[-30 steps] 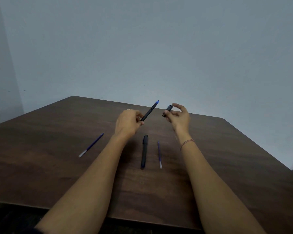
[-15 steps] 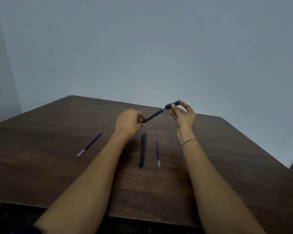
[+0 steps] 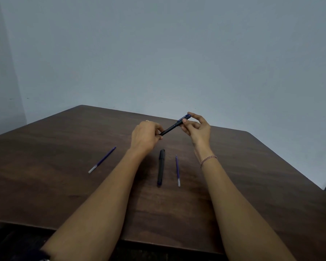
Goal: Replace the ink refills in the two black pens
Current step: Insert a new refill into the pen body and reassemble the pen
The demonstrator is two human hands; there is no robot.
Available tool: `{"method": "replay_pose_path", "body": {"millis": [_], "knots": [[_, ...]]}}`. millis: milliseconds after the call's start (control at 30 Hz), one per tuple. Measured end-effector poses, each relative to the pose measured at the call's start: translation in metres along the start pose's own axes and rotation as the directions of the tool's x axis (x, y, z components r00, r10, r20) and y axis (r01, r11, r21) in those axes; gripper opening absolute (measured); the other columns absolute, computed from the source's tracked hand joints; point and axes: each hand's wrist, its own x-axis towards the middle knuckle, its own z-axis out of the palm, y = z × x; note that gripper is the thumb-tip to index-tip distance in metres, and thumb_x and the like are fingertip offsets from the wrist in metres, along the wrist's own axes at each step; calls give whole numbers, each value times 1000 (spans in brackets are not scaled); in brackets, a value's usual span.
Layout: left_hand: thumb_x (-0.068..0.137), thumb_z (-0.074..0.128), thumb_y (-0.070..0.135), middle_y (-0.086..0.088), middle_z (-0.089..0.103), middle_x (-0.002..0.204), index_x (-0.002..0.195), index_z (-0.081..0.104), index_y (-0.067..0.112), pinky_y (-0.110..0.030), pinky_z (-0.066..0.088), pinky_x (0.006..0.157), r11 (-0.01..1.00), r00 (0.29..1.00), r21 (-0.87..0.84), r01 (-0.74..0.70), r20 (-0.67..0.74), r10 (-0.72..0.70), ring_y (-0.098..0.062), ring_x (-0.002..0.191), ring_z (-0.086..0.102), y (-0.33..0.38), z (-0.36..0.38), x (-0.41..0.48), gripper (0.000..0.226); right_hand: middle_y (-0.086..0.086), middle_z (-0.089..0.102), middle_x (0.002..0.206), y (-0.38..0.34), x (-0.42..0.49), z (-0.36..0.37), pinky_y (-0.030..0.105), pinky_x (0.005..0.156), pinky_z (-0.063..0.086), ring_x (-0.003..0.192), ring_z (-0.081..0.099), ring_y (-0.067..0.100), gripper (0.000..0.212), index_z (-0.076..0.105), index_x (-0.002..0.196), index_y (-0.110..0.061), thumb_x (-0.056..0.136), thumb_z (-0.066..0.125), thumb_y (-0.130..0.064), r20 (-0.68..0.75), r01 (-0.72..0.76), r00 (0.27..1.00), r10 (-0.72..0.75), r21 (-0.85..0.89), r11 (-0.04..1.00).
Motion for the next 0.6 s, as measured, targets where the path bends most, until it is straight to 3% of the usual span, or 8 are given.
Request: {"method": "replay_pose_path", "body": {"millis": [133, 267, 400, 600], "knots": [[79, 72, 21, 5, 69, 88, 98, 72, 28, -30, 52, 74, 1000, 999, -12, 10, -38, -10, -16, 86, 63, -1, -1, -1, 20, 14, 69, 81, 7, -7, 12, 31, 73, 59, 74, 71, 25, 56, 43, 126, -15, 80, 73, -7, 106, 37, 994, -19, -168, 985], [80, 71, 19, -1, 70, 93, 98, 72, 24, -31, 52, 72, 999, 998, -38, 19, -54, -21, -21, 86, 64, 1, -1, -1, 19, 4, 67, 75, 13, -16, 28, 23, 67, 58, 69, 71, 21, 84, 25, 134, -24, 72, 80, -8, 138, 84, 990, -44, -305, 949], [82, 68, 15, -2, 69, 94, 98, 72, 25, -27, 42, 65, 999, 997, -35, 18, -74, -21, -23, 89, 63, 2, -1, -1, 19, 8, 67, 78, 16, -15, 33, 34, 80, 57, 76, 69, 24, 81, 24, 130, -26, 73, 77, -2, 66, 58, 997, -42, -254, 965], [85, 63, 11, -5, 69, 98, 103, 71, 25, -28, 40, 66, 1000, 996, -8, -16, -92, 15, -27, 93, 63, 6, -1, 0, 24, 8, 65, 80, 15, -11, 35, 31, 83, 54, 67, 64, 15, 74, 26, 120, -31, 75, 73, 4, 63, 35, 998, -26, -149, 988]]}}
